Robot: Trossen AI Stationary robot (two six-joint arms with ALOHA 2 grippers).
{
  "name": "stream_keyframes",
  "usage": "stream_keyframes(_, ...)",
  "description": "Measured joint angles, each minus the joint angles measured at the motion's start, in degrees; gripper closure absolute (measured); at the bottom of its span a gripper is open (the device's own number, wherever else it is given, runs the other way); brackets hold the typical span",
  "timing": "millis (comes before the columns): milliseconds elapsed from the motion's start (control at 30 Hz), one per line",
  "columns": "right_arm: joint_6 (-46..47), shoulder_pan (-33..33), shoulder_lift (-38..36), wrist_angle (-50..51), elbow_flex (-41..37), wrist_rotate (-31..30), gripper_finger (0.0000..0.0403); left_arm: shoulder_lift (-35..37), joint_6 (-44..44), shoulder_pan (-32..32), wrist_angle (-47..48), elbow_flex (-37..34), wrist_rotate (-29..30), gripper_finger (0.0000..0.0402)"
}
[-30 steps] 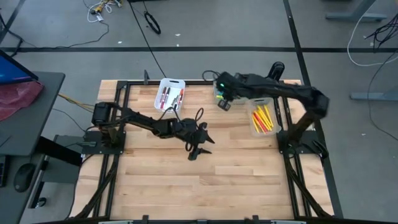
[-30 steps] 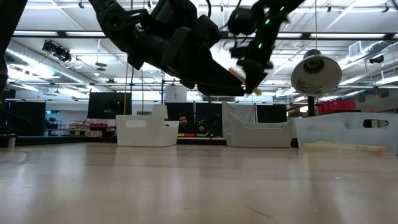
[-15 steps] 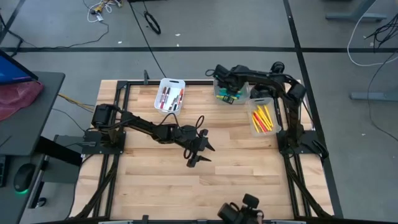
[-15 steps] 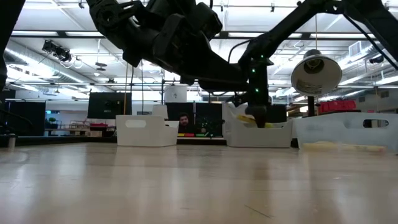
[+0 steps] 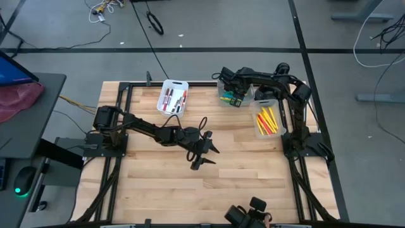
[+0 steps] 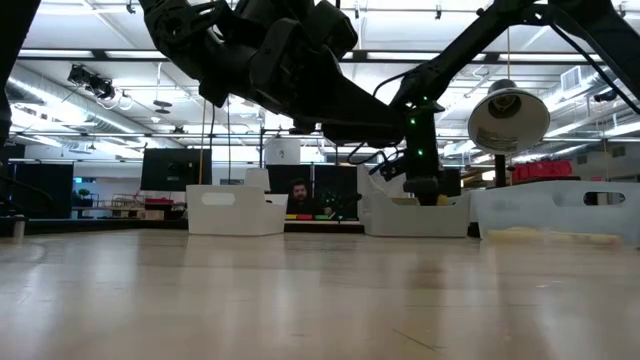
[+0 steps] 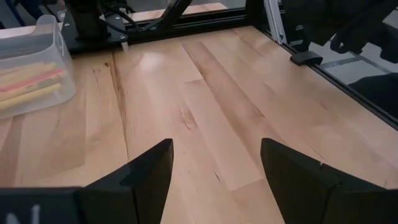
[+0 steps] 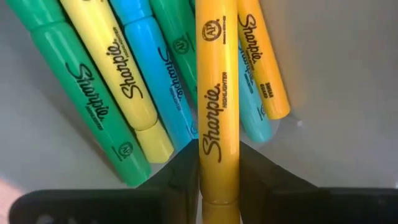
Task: Pick & Place Markers
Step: Put the yellow highlighter pen into the gray bin
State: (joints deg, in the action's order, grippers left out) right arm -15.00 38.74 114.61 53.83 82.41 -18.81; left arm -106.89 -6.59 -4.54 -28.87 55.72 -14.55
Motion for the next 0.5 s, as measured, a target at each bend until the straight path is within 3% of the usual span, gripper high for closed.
stream_keyframes(233, 1.0, -0.2, -1.1, -0.2, 0.0, -0.7, 0.0313, 0.0, 0.0, 0.0, -0.1, 0.0, 0.0, 0.0154)
stream_keyframes(500, 4.9, -2.3, -8.2, -0.4, 0.0, -3.2, 0.0312, 0.0, 0.0, 0.0, -0.1, 0.0, 1.4, 0.0154)
